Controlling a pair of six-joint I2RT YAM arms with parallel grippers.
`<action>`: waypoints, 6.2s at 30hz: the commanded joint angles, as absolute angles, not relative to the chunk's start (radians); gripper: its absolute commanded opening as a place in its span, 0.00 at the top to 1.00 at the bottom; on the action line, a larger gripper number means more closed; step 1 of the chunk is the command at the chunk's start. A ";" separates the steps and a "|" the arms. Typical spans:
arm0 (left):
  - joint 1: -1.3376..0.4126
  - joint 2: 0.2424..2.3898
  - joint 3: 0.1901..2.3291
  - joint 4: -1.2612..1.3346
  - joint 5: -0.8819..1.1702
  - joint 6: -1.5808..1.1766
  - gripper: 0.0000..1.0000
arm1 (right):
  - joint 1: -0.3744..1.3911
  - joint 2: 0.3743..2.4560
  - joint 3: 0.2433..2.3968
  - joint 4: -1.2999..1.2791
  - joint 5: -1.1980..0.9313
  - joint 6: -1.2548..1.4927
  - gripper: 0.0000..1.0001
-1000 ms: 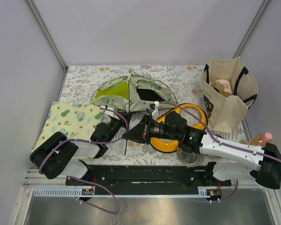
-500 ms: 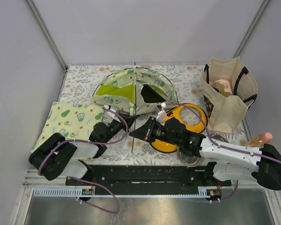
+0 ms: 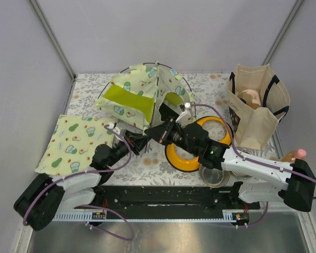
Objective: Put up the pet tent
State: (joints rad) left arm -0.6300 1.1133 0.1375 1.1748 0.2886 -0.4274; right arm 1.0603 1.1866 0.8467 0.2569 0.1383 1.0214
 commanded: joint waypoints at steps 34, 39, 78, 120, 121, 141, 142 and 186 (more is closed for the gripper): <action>-0.669 0.608 0.583 -0.291 0.103 -0.420 1.00 | 1.000 1.381 1.071 0.439 0.261 0.776 1.00; -0.686 0.620 0.565 -0.302 0.201 -0.382 1.00 | 0.974 1.385 1.086 0.480 0.252 0.686 1.00; -0.821 0.561 0.640 -0.367 0.005 -0.780 1.00 | 0.854 1.526 1.066 0.877 -0.037 0.746 1.00; -0.822 0.584 0.442 -0.126 -0.202 -0.887 1.00 | 1.061 1.393 0.765 0.558 -0.023 0.781 0.39; -0.821 0.587 0.436 -0.117 -0.204 -0.885 1.00 | 1.065 1.393 0.765 0.557 -0.028 0.782 0.39; -0.822 0.592 0.436 -0.225 -0.259 -0.917 1.00 | 1.121 1.408 0.785 0.683 0.060 0.649 0.45; -0.822 0.592 0.437 -0.236 -0.264 -0.936 1.00 | 1.123 1.416 0.798 0.674 0.066 0.643 0.47; -0.822 0.465 0.404 -0.377 -0.290 -0.965 1.00 | 1.129 1.451 0.917 0.632 0.254 0.568 1.00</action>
State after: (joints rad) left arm -0.8238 0.4961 0.4294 -0.3794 -0.3031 -1.0359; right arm 1.1507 1.5482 0.9165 0.5858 0.0662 0.6548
